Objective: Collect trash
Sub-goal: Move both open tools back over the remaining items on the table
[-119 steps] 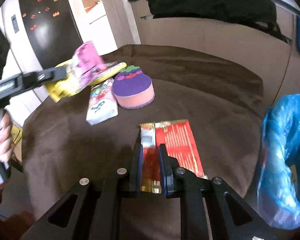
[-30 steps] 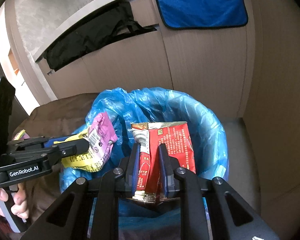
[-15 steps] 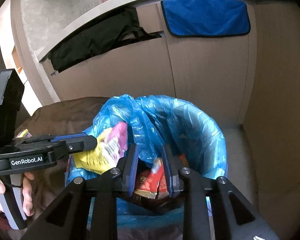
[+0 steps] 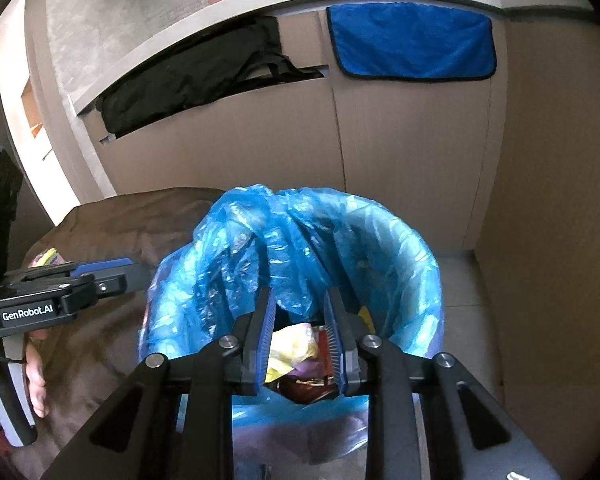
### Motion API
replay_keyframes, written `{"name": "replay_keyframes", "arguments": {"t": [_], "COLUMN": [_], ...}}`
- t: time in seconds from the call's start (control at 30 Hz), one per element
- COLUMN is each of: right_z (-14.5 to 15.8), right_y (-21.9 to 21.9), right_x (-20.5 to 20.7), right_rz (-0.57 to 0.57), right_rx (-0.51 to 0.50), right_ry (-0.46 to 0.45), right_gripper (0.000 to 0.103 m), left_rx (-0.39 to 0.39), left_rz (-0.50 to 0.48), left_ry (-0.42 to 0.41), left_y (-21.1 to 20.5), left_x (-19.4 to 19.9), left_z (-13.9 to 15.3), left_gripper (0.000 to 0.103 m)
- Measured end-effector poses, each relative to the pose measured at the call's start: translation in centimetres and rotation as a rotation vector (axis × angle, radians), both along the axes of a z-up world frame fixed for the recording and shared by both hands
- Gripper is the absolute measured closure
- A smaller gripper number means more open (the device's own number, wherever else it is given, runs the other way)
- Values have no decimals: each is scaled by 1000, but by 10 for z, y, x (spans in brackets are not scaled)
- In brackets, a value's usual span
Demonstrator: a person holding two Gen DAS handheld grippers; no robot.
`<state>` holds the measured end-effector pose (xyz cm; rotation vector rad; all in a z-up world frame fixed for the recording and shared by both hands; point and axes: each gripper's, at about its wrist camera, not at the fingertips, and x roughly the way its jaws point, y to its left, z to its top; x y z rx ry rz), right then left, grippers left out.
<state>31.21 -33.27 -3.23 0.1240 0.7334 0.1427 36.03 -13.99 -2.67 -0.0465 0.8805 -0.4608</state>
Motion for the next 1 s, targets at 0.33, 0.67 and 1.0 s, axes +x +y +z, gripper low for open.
{"name": "replay_keyframes", "arguments": {"t": [0.33, 0.67, 1.0], "right_z": [7, 17, 18], "right_y": [69, 194, 327], "right_x": [-5, -3, -6], "right_rz": [135, 352, 598], "right_rx": [-17, -66, -101], "right_ry": [4, 14, 40], "right_gripper": [80, 80, 80], "left_rx": [15, 52, 69], "left_rz": [154, 349, 482], "left_ry": [-23, -36, -18], "left_y": [98, 232, 329], "left_x": [-36, -78, -103], "left_z": [14, 14, 3], "left_gripper": [64, 64, 64]}}
